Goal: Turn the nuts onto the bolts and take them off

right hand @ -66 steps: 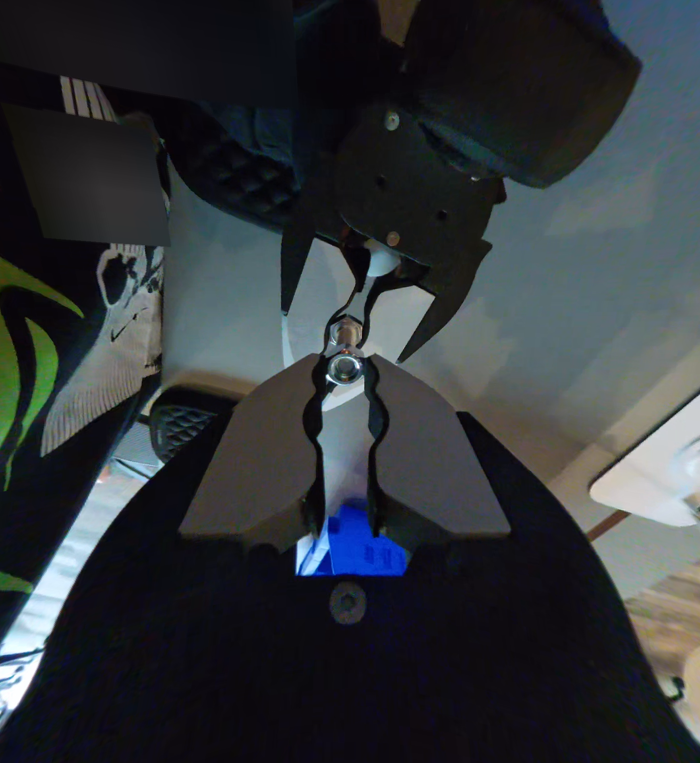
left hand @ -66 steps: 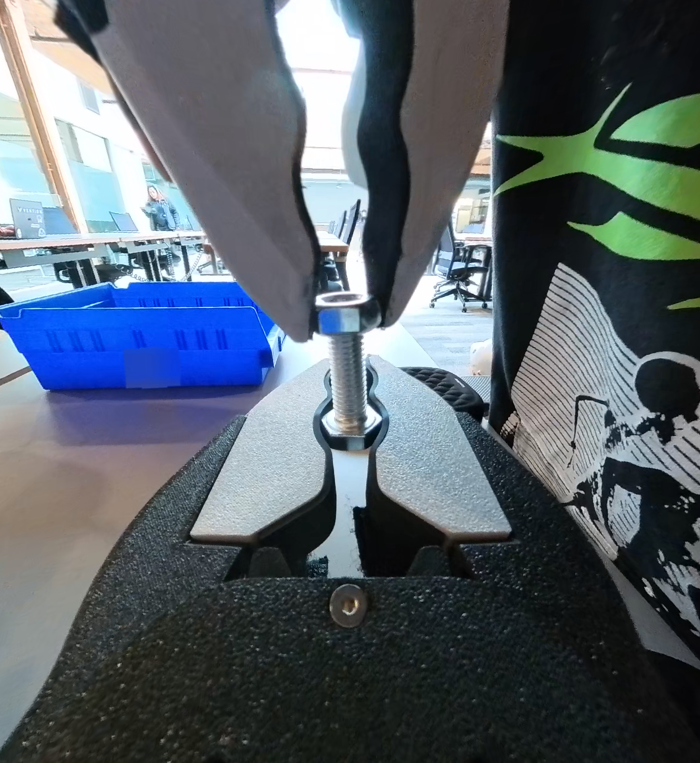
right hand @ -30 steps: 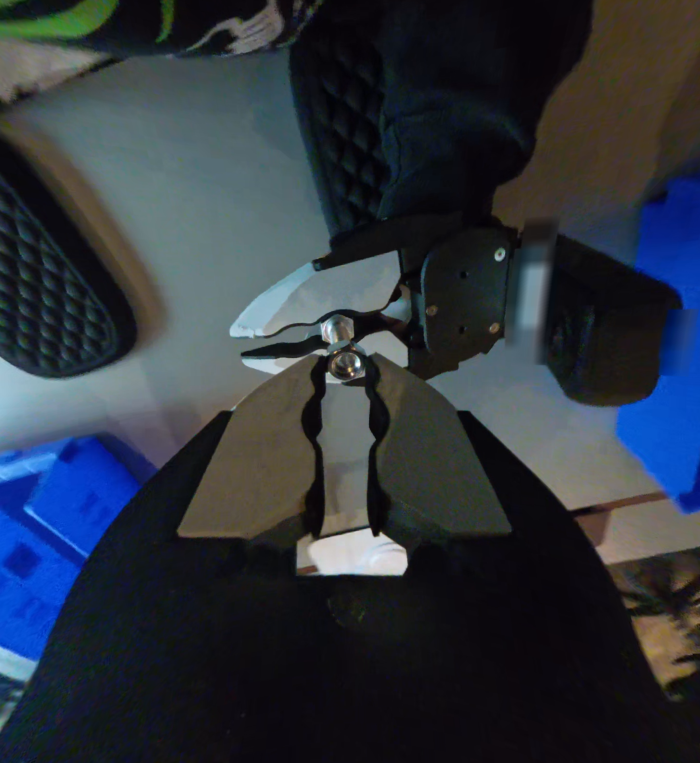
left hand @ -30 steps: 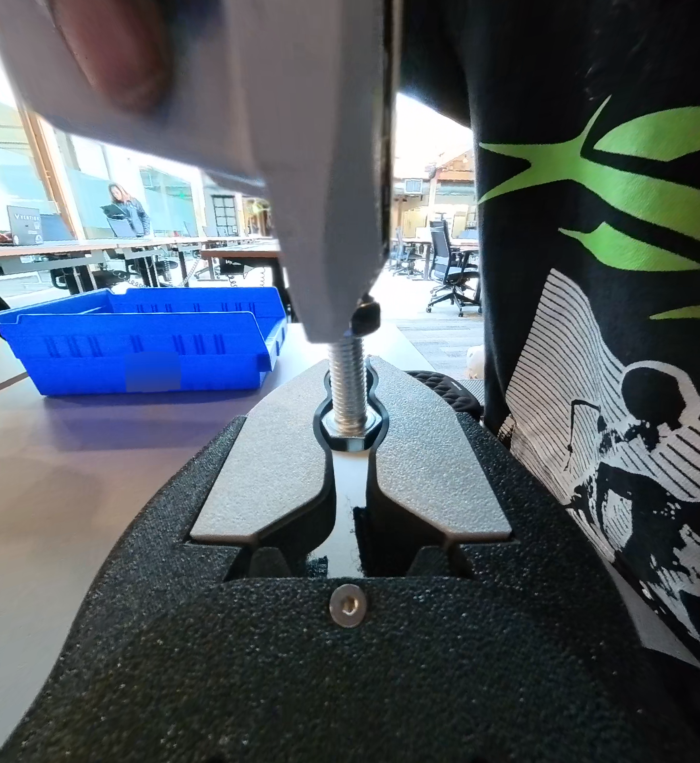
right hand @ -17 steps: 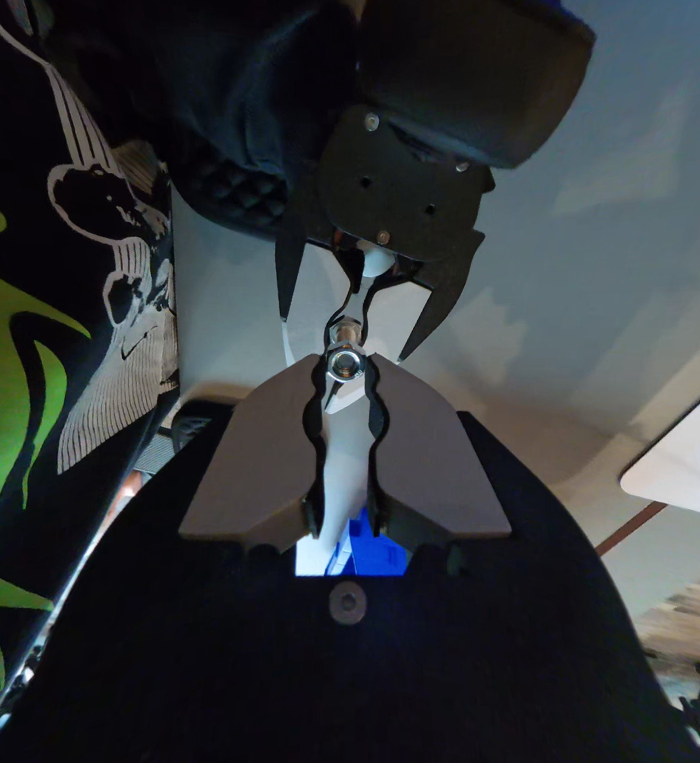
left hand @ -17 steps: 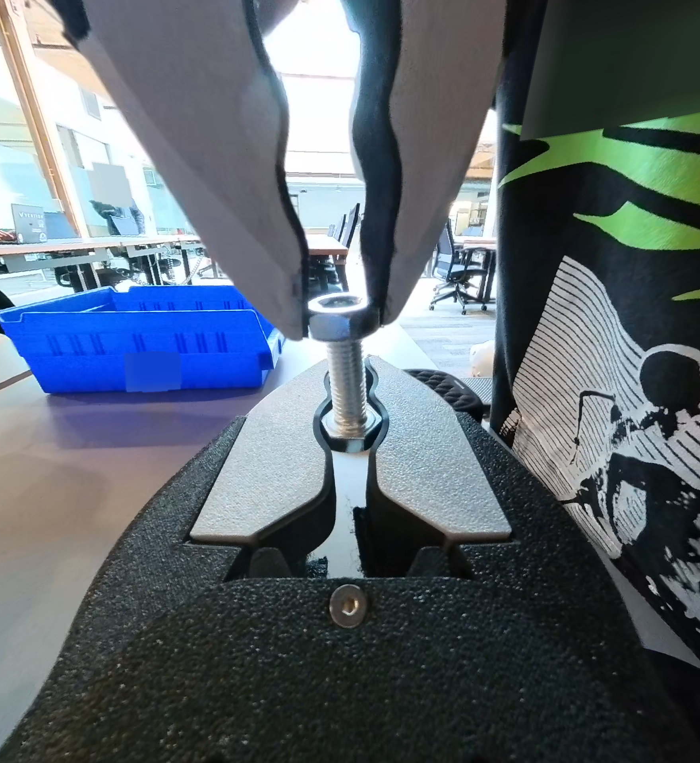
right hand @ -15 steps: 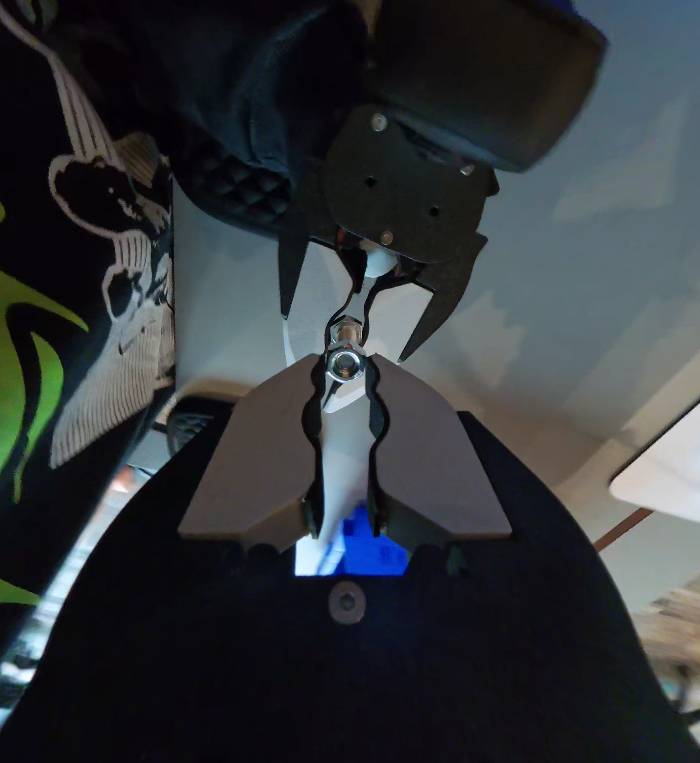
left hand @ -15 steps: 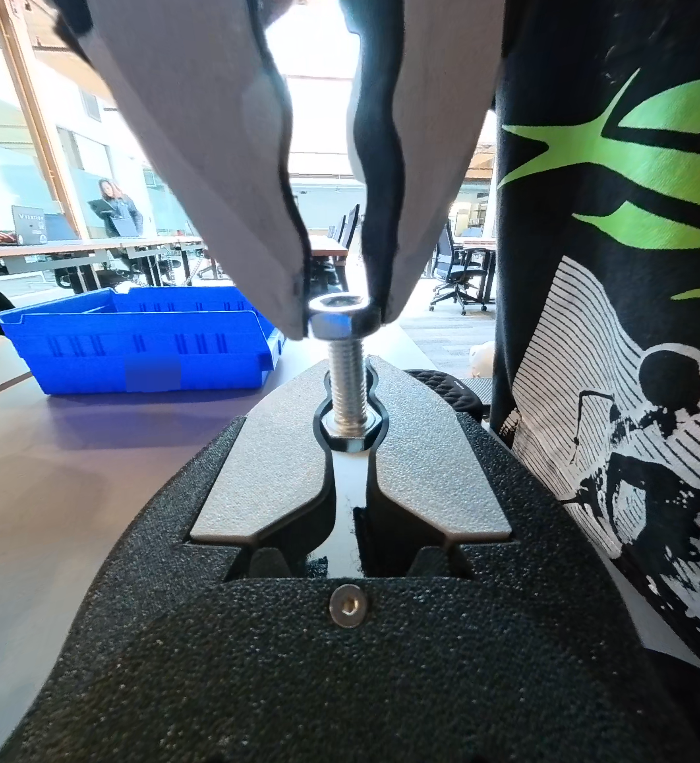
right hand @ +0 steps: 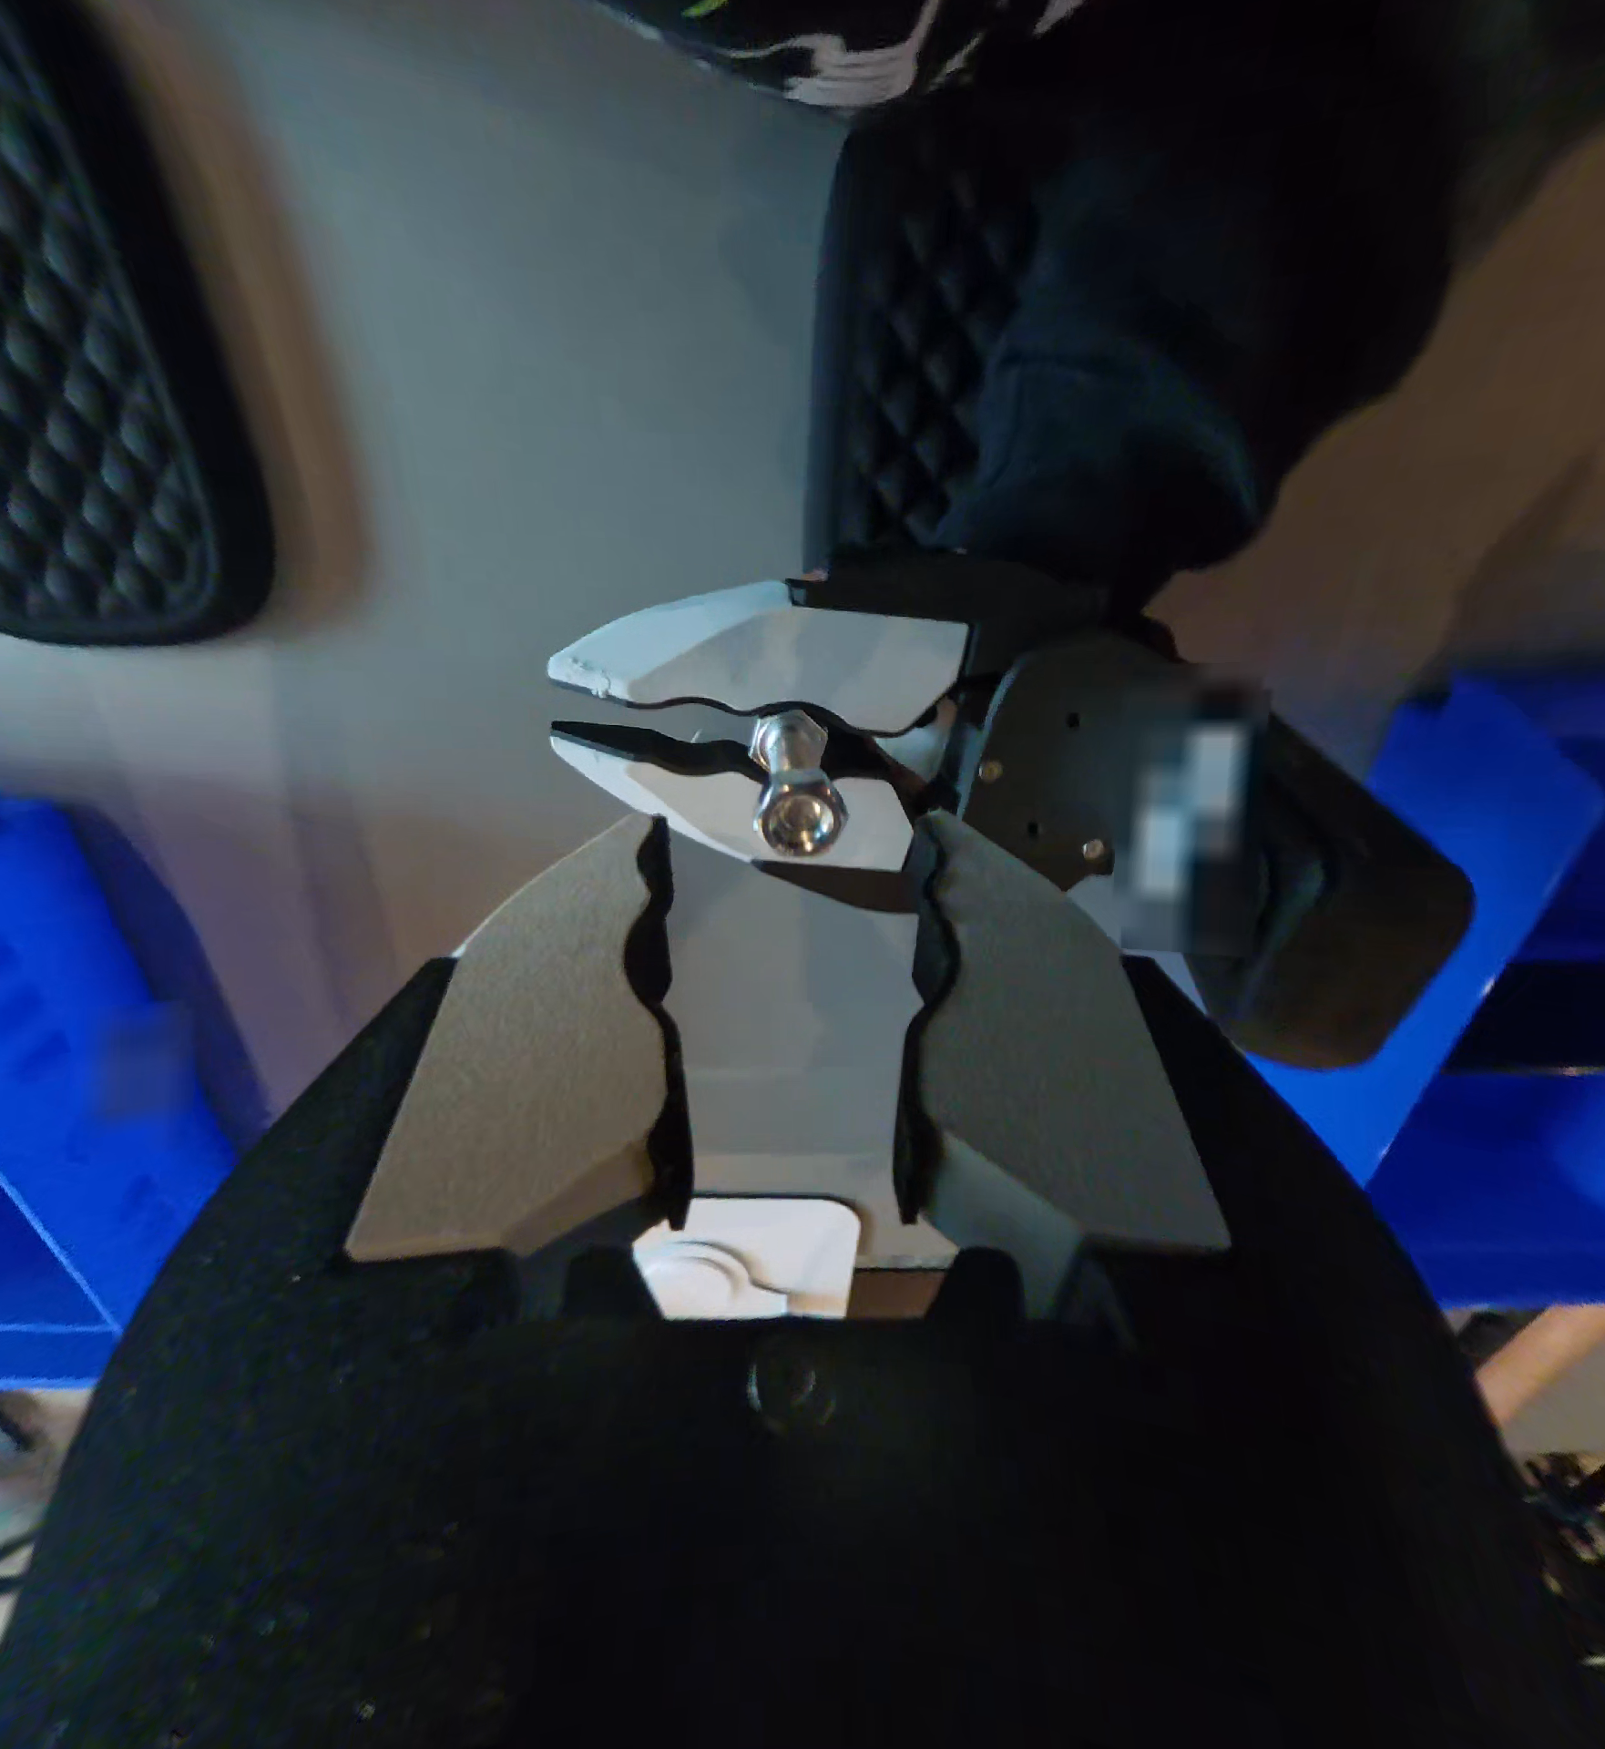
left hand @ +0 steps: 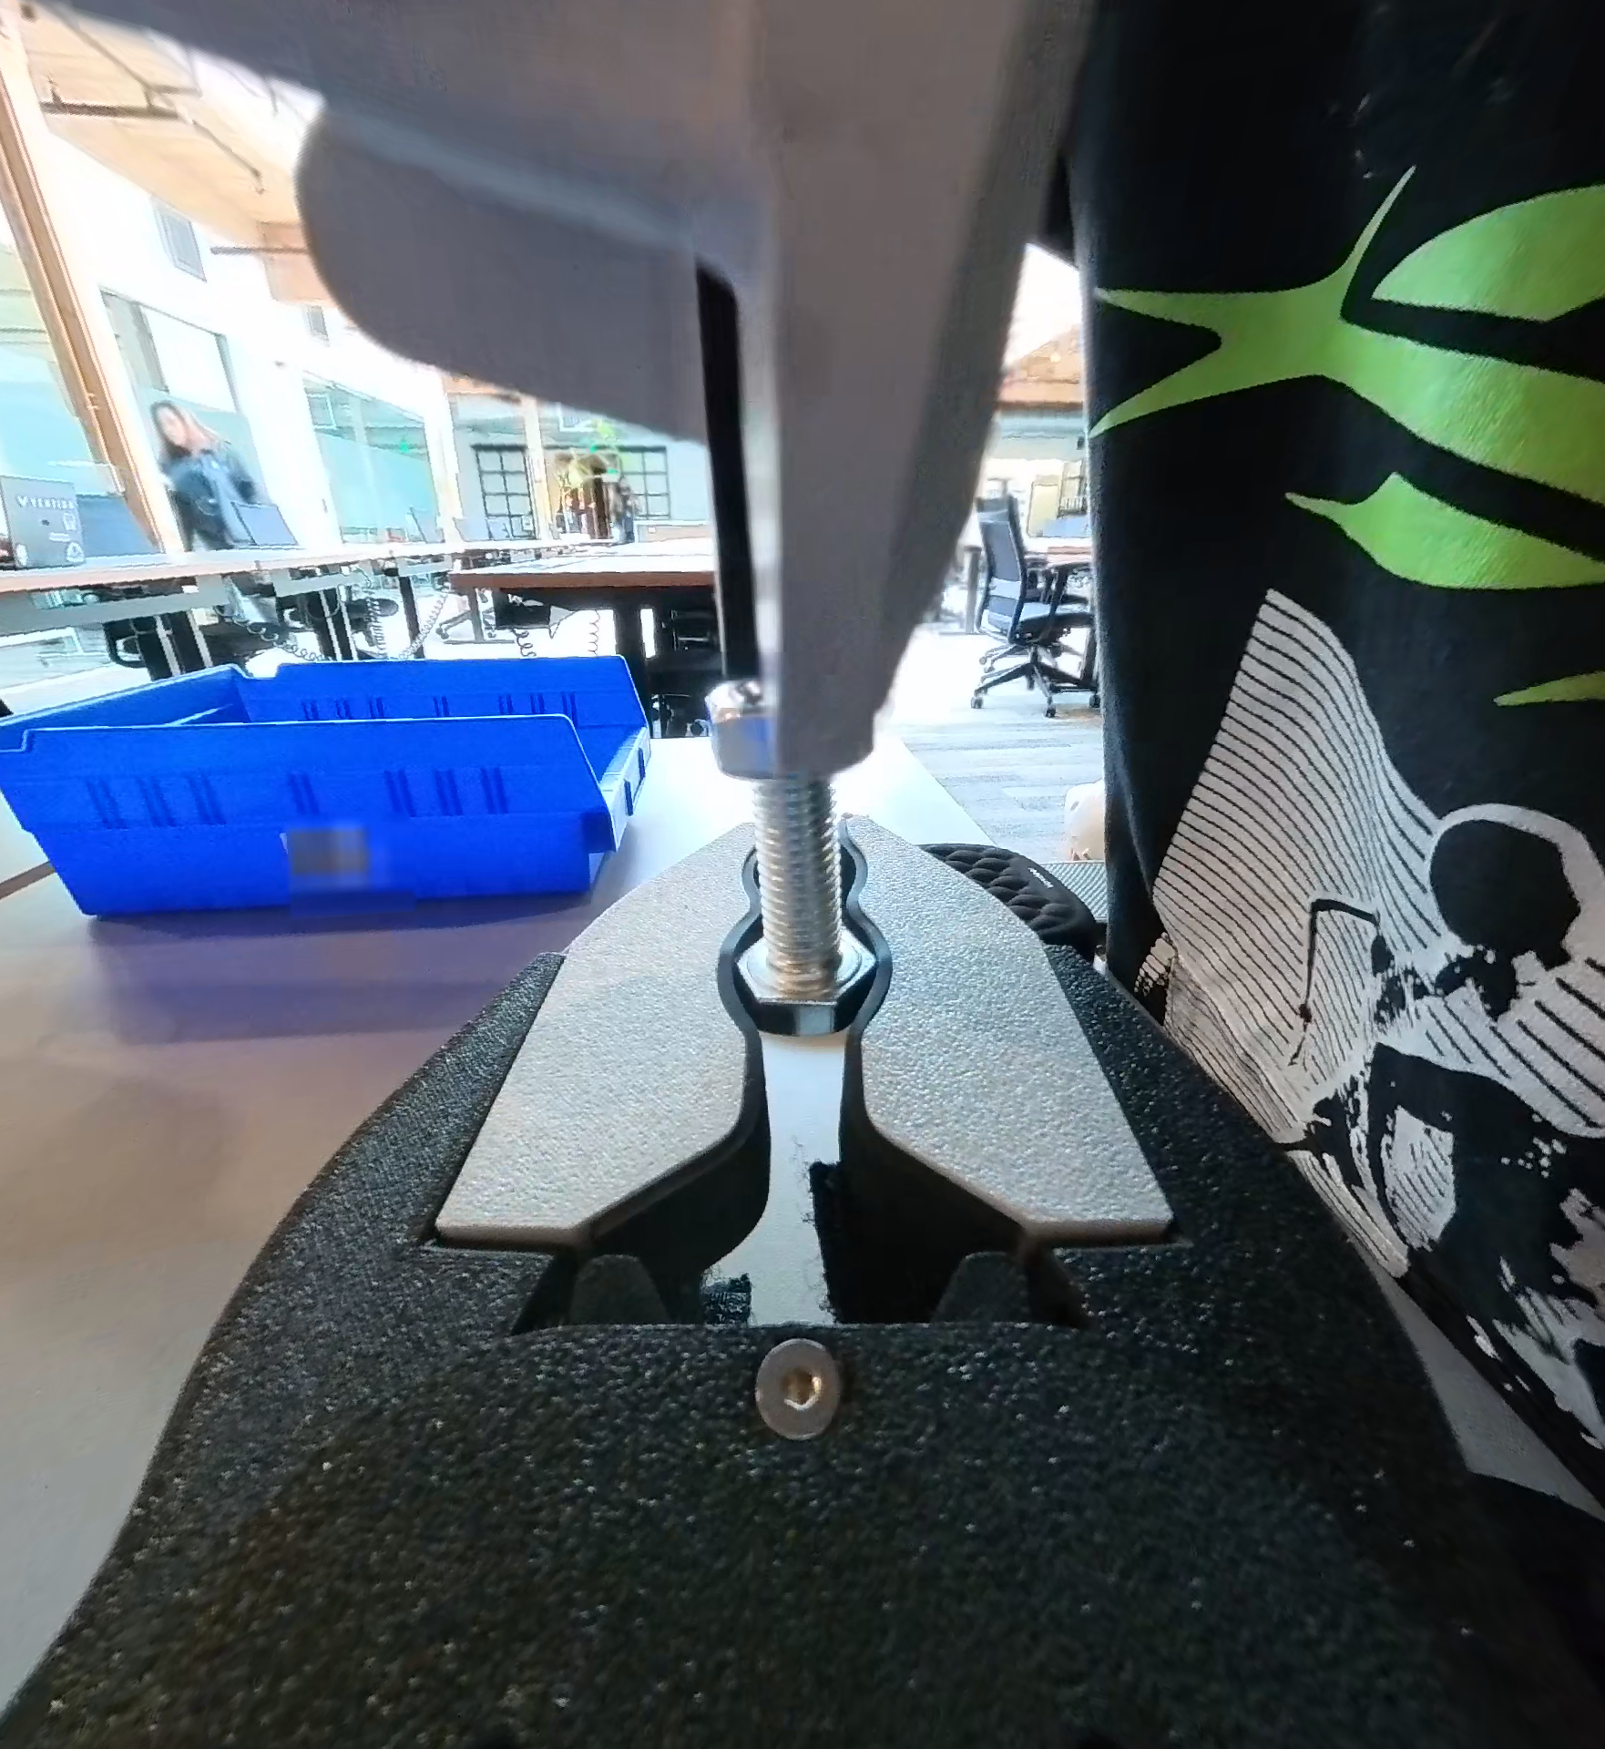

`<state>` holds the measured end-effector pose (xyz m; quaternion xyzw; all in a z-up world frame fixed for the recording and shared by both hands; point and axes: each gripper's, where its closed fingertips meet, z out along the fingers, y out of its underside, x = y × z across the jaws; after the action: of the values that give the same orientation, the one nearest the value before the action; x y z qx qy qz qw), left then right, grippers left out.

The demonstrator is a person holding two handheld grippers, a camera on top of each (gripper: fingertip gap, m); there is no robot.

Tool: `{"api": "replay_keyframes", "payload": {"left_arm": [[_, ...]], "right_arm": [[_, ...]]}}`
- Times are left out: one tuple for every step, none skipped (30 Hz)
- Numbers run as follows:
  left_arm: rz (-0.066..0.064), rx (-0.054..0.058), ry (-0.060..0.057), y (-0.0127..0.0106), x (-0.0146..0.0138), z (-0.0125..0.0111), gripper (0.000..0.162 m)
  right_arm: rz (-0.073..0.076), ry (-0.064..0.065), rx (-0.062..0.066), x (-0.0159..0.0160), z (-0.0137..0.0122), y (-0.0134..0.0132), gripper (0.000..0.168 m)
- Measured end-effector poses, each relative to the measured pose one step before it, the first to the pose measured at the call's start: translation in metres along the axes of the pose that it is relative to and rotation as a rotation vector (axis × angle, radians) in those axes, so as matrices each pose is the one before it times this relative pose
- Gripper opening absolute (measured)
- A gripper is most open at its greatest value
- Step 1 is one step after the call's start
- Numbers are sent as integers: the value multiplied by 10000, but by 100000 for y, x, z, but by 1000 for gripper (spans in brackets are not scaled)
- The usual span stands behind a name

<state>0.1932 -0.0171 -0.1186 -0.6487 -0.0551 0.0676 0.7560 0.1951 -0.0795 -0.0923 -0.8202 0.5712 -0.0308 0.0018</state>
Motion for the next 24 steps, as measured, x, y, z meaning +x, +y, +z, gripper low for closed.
{"api": "replay_keyframes", "payload": {"left_arm": [[-5, -1, -2, 11, -9, 0, 11], [-4, -2, 3, 5, -2, 10, 11], [-1, 3, -3, -5, -15, -6, 11], [-1, 5, 1, 3, 2, 2, 11], [0, 1, 2, -1, 3, 1, 11], [-3, 1, 1, -3, -8, -7, 11], [-1, -4, 4, 8, -1, 8, 11], [4, -16, 7, 26, 11, 17, 11], [0, -7, -1, 11, -9, 6, 11], [-7, 7, -9, 0, -18, -4, 11], [1, 15, -14, -25, -24, -18, 11], [-6, 30, -16, -36, -26, -29, 11], [-6, 35, -13, -54, -23, -34, 11], [-5, 19, -14, -31, -32, -24, 11], [-10, 10, -12, -6, -22, -12, 11], [-3, 8, -9, -12, -21, -2, 11], [-14, -3, -11, 4, -24, 2, 11], [-16, 7, -5, -11, -29, -9, 11], [-3, 13, -8, -21, -12, -10, 11], [5, -10, -10, 14, -14, 3, 11], [11, -31, -18, 38, -2, 24, 11], [24, -32, -7, 49, 3, 22, 11], [43, -42, 27, 45, 78, 40, 11], [36, -40, 9, 42, 50, 43, 11]], "right_arm": [[-118, -14, 15, -64, 220, -151, 47], [-109, -3, 47, -11, 123, -154, 42], [-106, 40, 54, 306, -119, -183, 36], [-60, -11, 11, -6, 39, -90, 32], [-28, 1, -26, -11, 22, -20, 28], [7, -29, -10, -76, 12, -10, 25], [18, 21, 0, -9, -19, -45, 23], [13, 26, 18, 10, -26, -65, 19], [58, 2, 10, 16, -29, -36, 19], [143, 3, 3, 156, -163, -32, 19], [239, 5, 12, 50, -20, -12, 19], [369, 18, 10, 57, -59, 21, 19], [466, 25, 19, 99, -38, 9, 19], [642, 16, 24, -11, -5, 36, 18], [805, -29, -22, -41, -2, 59, 18], [852, -33, -47, 2, 12, 35, 18], [913, -62, -142, -59, 11, 91, 18], [984, -53, -214, -22, -14, 112, 18], [1110, -60, -173, -2, -13, 41, 18], [1328, -137, -161, -89, 20, 58, 18], [1495, -125, -85, -21, 26, 30, 19], [1511, -172, -15, -92, 30, 31, 18], [1199, -224, 51, -152, 17, 15, 18], [801, -151, 159, -55, 28, -27, 18]]}}
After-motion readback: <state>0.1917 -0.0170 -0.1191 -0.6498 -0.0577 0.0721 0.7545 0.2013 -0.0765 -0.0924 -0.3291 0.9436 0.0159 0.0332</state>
